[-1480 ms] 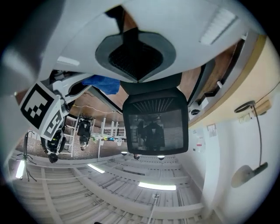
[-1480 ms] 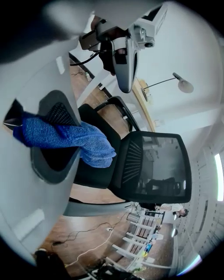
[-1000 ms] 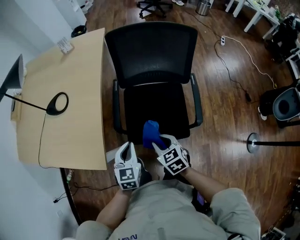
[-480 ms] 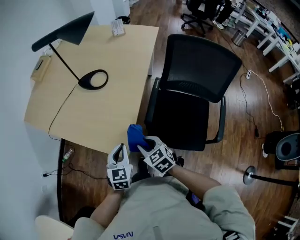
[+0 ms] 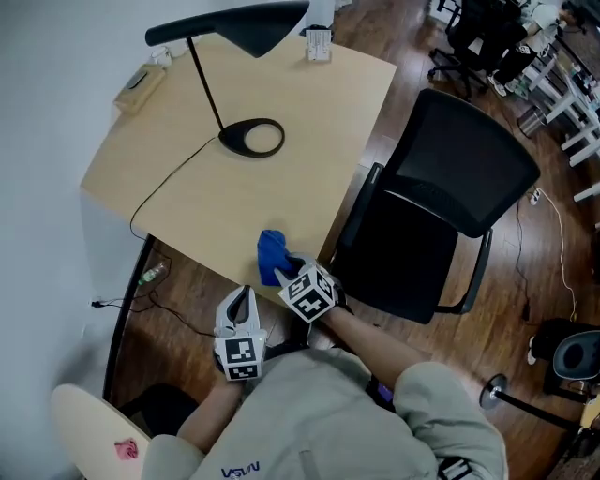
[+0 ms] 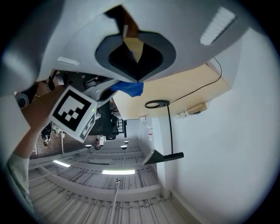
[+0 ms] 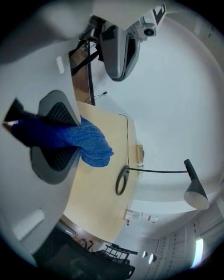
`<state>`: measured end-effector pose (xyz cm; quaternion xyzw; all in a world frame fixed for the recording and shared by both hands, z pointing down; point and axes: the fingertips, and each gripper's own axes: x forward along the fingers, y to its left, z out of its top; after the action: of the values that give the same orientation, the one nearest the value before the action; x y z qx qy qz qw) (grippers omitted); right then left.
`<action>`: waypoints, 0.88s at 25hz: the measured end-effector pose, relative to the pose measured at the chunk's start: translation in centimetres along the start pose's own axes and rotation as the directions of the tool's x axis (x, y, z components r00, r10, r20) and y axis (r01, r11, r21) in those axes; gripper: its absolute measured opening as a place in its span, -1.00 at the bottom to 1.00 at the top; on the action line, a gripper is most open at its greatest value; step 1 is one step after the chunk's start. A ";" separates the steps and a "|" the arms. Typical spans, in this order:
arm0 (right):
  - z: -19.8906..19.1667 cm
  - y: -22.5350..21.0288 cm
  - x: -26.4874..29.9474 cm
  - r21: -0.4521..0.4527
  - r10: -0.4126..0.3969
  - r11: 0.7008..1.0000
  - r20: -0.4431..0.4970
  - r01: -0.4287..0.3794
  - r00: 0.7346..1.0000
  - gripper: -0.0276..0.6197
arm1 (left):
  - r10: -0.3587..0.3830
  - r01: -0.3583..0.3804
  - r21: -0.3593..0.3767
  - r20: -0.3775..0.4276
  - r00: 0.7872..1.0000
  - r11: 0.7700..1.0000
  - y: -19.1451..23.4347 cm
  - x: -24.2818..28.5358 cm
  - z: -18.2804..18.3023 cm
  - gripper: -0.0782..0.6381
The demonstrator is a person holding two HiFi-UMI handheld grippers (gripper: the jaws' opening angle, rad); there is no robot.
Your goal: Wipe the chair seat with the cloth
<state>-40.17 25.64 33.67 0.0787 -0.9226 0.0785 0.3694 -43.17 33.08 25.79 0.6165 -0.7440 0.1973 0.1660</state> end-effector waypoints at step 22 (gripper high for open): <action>2.5 -1.6 -3.8 0.103 -0.112 0.989 0.045 0.107 0.993 -0.36 | -0.108 0.118 -0.125 0.084 0.991 0.985 1.5 2.3 2.7 -0.77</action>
<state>-38.75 23.90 29.38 0.1496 -0.9209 0.1022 0.3452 -45.05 30.02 24.40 0.6528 -0.7247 0.1152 0.1880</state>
